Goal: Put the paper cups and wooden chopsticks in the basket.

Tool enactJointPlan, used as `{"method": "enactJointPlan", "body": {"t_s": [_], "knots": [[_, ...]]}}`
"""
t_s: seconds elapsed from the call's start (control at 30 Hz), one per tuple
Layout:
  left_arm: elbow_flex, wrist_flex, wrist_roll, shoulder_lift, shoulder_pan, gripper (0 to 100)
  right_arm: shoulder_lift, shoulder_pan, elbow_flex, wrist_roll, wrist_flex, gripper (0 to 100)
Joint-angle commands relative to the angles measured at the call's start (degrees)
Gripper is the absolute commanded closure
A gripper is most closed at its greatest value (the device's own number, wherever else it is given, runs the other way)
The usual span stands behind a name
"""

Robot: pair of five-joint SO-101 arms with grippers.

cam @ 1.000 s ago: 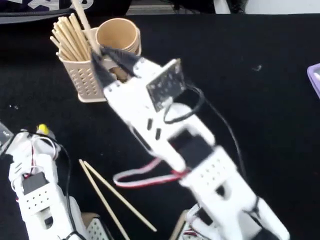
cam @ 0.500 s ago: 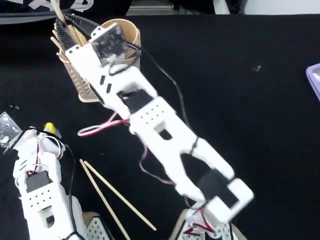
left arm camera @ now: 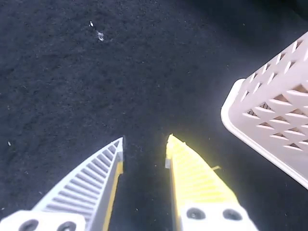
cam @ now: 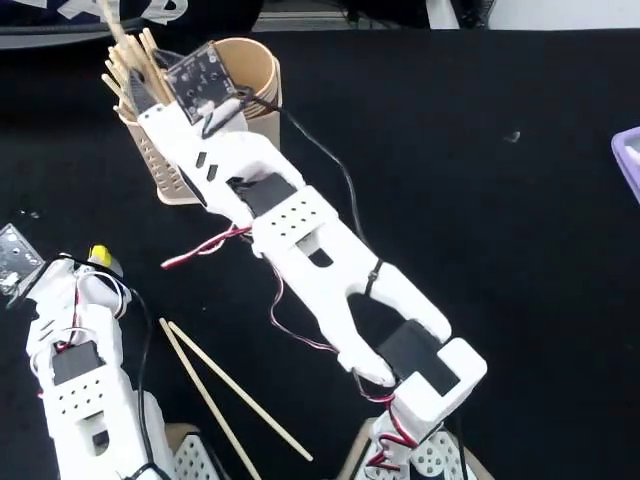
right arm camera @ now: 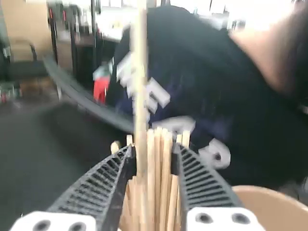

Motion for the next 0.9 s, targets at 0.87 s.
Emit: {"method": "enactJointPlan", "body": {"t_s": [0.87], "knots": [[-2.9,-1.0,0.2,-1.0,-9.0,85,-47.5,-5.7,33.9,0.4,45.2,88.5]]}}
